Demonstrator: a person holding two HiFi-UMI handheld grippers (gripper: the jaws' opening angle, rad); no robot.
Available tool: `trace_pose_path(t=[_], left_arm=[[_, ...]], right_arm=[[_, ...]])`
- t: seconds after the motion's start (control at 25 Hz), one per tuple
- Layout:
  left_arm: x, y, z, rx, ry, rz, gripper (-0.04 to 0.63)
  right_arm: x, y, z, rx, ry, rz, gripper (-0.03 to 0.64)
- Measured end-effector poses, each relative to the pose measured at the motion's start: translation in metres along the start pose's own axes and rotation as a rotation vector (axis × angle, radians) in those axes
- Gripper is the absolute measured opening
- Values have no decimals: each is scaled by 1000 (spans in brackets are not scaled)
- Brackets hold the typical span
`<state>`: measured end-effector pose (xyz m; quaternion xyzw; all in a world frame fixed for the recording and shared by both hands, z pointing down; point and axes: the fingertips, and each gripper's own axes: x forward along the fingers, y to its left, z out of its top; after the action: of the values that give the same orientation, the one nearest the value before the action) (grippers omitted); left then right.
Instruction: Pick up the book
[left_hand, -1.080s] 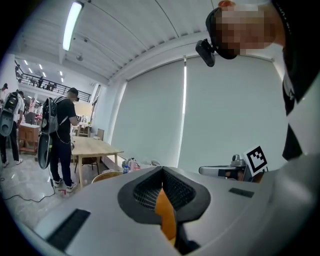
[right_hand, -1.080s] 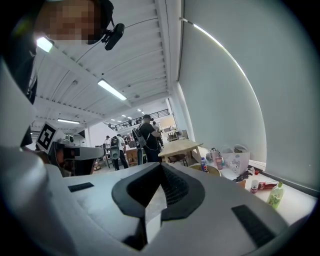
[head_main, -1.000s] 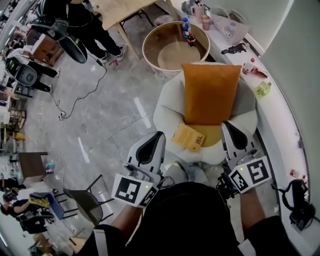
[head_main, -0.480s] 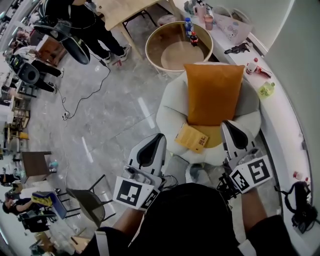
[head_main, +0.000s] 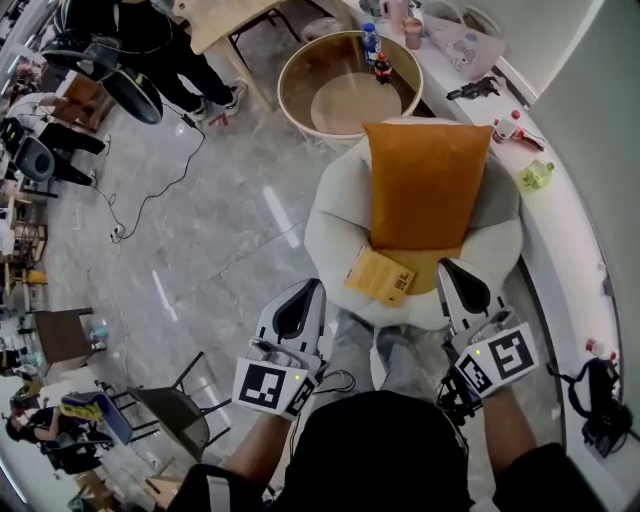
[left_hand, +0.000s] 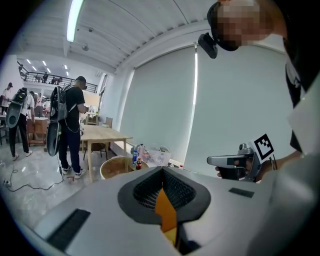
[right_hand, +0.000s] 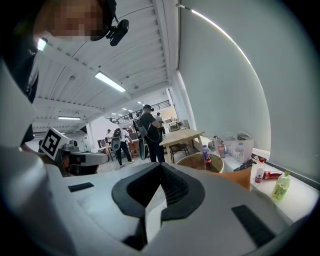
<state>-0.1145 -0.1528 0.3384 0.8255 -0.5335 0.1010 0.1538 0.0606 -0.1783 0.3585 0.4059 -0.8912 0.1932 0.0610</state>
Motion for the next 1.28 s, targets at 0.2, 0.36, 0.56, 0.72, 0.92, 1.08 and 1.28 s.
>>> trace_pose_path(t=[0.2, 0.36, 0.56, 0.72, 0.92, 1.08, 1.28], left_arm=[[26, 20, -25, -12, 41, -19, 5], [48, 28, -55, -6, 81, -28, 5], [78, 33, -90, -3, 135, -55, 5], [98, 36, -128, 11, 204, -86, 6], [117, 46, -173, 11, 277, -88, 5], [129, 49, -206, 14, 336, -124, 10], [144, 59, -248, -5, 414, -142, 127]], right_arm=[[22, -10, -20, -3, 32, -13, 15], [31, -20, -33, -5, 52, -22, 15], [42, -32, -48, 7, 78, -35, 15], [53, -41, -66, -8, 103, -45, 15], [66, -55, -88, 12, 118, -48, 15], [70, -61, -103, 27, 138, -56, 15], [79, -62, -123, 41, 175, -49, 15]])
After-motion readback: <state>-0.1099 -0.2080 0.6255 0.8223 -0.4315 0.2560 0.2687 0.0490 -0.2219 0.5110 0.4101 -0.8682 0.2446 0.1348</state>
